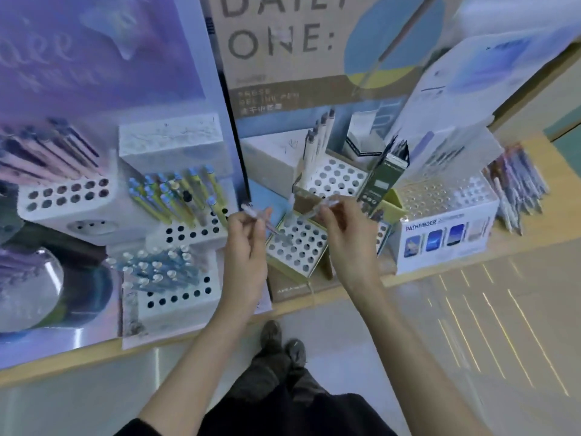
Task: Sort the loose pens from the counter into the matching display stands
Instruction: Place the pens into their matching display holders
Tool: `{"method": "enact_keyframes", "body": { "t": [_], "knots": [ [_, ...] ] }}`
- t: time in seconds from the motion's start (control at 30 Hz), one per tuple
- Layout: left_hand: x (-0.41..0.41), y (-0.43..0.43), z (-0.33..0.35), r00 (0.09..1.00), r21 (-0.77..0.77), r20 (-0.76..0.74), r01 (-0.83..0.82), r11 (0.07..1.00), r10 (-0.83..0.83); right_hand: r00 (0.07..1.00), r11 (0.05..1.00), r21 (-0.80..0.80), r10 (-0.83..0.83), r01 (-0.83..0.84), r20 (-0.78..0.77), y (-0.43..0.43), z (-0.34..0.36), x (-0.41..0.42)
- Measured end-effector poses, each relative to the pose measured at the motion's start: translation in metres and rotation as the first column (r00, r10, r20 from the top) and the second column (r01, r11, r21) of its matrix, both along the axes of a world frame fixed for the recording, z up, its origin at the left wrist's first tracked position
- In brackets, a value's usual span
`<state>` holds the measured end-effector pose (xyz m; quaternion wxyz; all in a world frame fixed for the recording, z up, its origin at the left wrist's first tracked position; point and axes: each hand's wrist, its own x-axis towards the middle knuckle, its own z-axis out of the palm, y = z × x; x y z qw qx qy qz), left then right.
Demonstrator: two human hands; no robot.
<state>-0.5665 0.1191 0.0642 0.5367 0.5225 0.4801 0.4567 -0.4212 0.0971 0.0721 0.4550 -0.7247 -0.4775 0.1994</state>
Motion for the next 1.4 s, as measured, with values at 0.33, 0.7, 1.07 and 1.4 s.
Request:
{"method": "enact_keyframes", "body": {
  "t": [0.33, 0.7, 1.07, 1.4],
  "knots": [
    [0.007, 0.014, -0.018, 0.979, 0.197, -0.174, -0.072, 0.978, 0.108, 0.992, 1.000, -0.003, 0.016, -0.016, 0.122, 0.001, -0.009, -0.004],
    [0.013, 0.009, -0.019, 0.905, 0.228, -0.397, -0.063, 0.972, 0.151, 0.905, 0.985, -0.022, 0.164, -0.169, 0.393, 0.024, -0.003, -0.002],
    [0.018, 0.006, -0.016, 0.825, 0.285, -0.523, -0.068, 0.956, 0.214, 0.922, 0.975, -0.166, 0.197, -0.148, 0.334, 0.032, -0.008, -0.003],
    [0.028, 0.004, -0.019, 0.782, 0.338, -0.577, -0.033, 0.941, 0.235, 0.919, 0.936, -0.297, 0.274, -0.187, 0.282, 0.032, 0.002, -0.004]
  ]
}}
